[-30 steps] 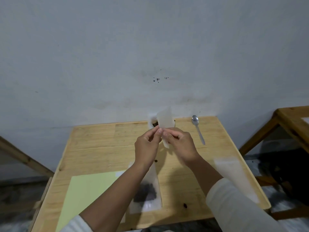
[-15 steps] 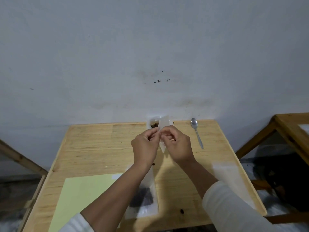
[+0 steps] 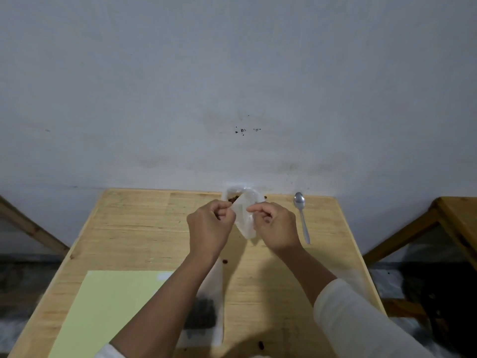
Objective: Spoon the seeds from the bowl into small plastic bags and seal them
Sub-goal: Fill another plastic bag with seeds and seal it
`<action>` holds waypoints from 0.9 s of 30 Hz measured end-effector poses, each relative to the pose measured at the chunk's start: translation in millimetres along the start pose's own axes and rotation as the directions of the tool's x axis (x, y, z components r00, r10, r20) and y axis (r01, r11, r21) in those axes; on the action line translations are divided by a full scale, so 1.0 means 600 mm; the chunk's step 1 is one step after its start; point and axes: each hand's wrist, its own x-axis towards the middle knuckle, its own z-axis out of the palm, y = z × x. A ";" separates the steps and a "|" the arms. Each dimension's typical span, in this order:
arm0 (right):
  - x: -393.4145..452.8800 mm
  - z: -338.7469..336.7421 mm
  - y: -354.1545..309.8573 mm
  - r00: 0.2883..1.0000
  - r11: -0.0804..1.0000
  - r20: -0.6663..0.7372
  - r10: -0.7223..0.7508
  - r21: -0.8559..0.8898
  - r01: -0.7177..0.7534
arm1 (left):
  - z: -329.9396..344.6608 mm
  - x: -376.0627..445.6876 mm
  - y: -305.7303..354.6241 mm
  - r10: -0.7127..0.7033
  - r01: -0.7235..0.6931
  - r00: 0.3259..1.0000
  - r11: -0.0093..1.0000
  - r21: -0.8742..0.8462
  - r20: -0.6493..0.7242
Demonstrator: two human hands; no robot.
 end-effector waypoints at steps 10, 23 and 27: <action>0.002 -0.019 -0.020 0.966 0.992 0.252 0.063 0.092 -0.088 | -0.005 0.004 -0.035 0.336 -0.365 0.733 0.928 -0.074 0.591; -0.034 0.054 -0.019 0.997 0.996 -0.024 -0.078 -0.045 0.077 | -0.027 -0.001 -0.092 0.343 -0.355 0.822 0.933 -0.062 0.454; -0.032 0.046 -0.002 0.982 0.939 0.016 0.190 0.288 -0.187 | -0.030 0.005 -0.110 0.275 -0.287 0.865 0.957 -0.037 0.420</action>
